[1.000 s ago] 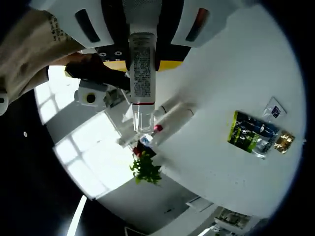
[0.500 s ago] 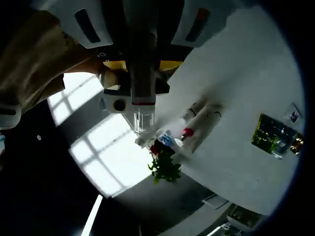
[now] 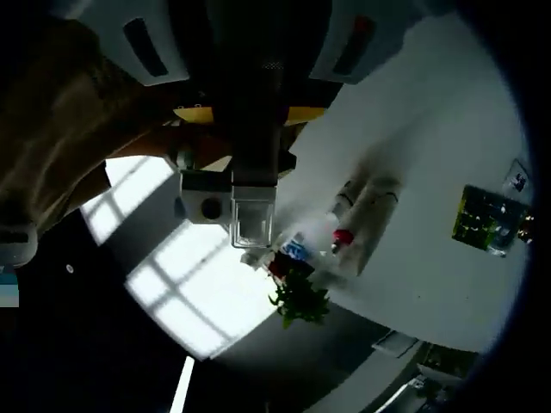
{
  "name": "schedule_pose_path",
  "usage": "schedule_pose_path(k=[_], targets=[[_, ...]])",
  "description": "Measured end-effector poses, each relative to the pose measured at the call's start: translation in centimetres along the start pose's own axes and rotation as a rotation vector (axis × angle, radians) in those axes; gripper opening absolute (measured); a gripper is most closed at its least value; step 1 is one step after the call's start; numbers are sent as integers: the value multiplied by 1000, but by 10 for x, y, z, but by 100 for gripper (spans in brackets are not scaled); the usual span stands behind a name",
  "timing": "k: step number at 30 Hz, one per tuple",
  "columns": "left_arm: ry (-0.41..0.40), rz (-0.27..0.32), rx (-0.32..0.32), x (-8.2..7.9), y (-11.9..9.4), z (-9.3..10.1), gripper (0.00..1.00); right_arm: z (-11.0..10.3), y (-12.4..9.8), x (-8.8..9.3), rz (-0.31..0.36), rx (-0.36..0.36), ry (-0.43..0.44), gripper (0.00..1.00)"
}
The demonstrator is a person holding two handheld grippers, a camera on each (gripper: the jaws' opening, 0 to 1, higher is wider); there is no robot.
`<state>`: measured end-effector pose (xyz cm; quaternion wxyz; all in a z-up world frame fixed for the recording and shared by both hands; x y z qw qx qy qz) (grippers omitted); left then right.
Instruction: Arrange the skincare products in the storage area until every visible bottle or jar stands upright without overlapping.
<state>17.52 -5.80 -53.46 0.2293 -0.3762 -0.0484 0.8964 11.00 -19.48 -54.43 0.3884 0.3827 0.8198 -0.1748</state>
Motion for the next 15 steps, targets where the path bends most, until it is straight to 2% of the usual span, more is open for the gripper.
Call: schedule_pose_path(k=[2,5,10,12,15], targets=[[45,-24,-39,-2,-1,1,34,2,-2,-3,-13,-3,-12,21],[128,-53,-120,-10,-5,0,37,9,-8,-6,-88,-1,-118,20],[239,-77,-152,-32,-7,9,39,13,-13,-8,-199,-29,-261,20],[305,-104,-164,-43,-6,14,40,13,-14,-7,-243,-47,-311,20],[381,-158,-175,-53,-1,21,39,13,-13,-7,-268,-84,-349,20]])
Point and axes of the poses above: the point that each gripper's makers call its tool centre point, and the gripper's own axes: y roughly forward along the fingers, z roughly to its right, x roughly out of its underside, the point moved 9 cm from there along -y, roughly backward along the fingers, and after that the axes turned 1 degree about -y, right-handed, at the moved point
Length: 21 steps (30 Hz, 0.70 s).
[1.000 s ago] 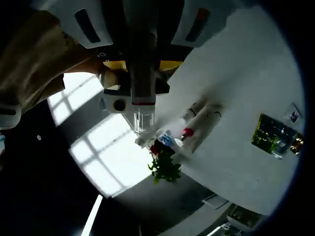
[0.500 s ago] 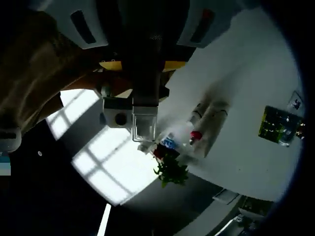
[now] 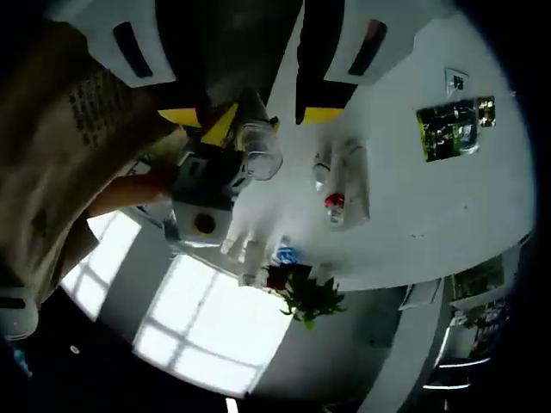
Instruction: Arrange the skincare products in the storage area until every visible bottle or jar stands upright without overlapping.
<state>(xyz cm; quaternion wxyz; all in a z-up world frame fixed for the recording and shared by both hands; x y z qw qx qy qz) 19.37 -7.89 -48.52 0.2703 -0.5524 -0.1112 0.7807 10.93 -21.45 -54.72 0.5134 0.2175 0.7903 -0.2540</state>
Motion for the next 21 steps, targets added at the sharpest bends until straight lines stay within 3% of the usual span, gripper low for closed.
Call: schedule_pose_path(k=[3,8,13,21], targets=[[73,-59,4,-7,5,3,38,-1,1,0,-27,-26,-46,20],[149,-184,26,-4,17,6,32,-4,2,-1,-55,-76,-114,20],[180,-208,52,-7,27,12,25,-3,1,0,-86,-101,-169,20],[207,-241,27,-11,35,10,19,3,-3,0,-92,-119,-200,20]])
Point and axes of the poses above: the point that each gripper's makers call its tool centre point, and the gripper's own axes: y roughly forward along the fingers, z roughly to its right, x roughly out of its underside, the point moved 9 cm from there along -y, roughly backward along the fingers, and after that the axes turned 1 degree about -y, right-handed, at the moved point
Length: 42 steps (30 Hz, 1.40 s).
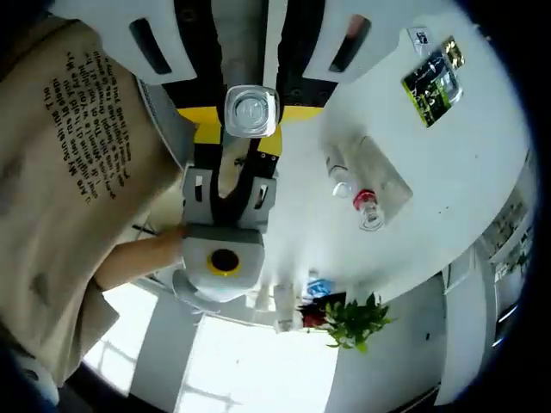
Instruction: Arrange the skincare products in the storage area until every visible bottle or jar stands upright without overlapping.
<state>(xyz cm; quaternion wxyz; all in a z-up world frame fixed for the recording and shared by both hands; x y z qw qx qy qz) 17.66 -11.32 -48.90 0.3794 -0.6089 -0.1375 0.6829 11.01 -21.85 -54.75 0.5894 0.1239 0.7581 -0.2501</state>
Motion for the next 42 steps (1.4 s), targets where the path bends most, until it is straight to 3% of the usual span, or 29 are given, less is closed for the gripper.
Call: schedule_pose_path(k=[5,17,27,36,42], targets=[[21,-57,-8,-4,6,-1,18,4,0,4,-15,-6,-18,20],[99,-145,-33,-8,30,-18,18,20,-4,21,-56,92,9,23],[145,-194,-39,-10,57,-44,18,29,-16,44,-87,206,112,41],[170,-226,-36,-9,84,-71,18,34,-36,61,-65,321,239,56],[172,-219,-55,-10,95,-89,18,39,-53,74,-69,394,288,64]])
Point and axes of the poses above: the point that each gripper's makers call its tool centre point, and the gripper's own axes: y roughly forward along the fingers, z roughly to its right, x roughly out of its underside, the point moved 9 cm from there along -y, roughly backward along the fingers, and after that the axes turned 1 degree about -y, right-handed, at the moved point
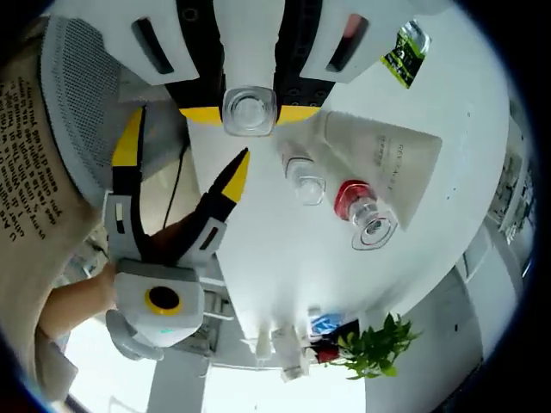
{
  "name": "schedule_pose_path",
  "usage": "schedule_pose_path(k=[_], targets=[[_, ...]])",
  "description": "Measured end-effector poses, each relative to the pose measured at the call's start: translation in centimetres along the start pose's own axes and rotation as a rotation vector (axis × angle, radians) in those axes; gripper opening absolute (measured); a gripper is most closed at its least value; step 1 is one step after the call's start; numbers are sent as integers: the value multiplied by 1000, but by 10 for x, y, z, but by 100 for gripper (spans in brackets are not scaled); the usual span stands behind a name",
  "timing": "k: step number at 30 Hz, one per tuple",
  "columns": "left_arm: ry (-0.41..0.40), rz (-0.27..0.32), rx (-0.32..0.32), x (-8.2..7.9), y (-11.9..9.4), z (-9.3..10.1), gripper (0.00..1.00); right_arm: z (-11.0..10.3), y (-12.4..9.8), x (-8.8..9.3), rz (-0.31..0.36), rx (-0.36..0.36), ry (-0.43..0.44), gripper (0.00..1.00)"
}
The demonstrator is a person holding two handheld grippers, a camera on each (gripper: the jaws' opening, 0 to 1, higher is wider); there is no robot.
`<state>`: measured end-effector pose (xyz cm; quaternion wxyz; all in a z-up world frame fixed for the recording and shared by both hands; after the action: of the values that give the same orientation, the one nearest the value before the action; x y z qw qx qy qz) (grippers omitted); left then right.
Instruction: Arrange the skincare products in the storage area until every visible bottle or jar stands upright without overlapping.
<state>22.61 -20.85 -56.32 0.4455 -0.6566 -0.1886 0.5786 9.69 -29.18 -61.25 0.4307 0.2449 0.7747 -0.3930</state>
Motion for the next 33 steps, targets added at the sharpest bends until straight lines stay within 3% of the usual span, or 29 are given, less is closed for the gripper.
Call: schedule_pose_path(k=[8,16,33], targets=[[13,-6,-11,1,15,-18,18,29,-23,4,10,153,25,82],[8,8,-25,-3,23,-31,18,50,-37,4,33,235,46,92],[18,28,-28,-9,38,-36,18,56,-37,11,22,263,56,98]])
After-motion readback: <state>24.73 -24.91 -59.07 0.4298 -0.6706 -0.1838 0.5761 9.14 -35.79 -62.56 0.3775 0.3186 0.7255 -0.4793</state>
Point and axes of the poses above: the point that each gripper's makers call its tool centre point, and the gripper's own axes: y roughly forward along the fingers, z roughly to its right, x roughly out of its underside, the point moved 9 cm from there along -y, roughly backward along the fingers, and after that the axes turned 1 degree about -y, right-handed, at the moved point
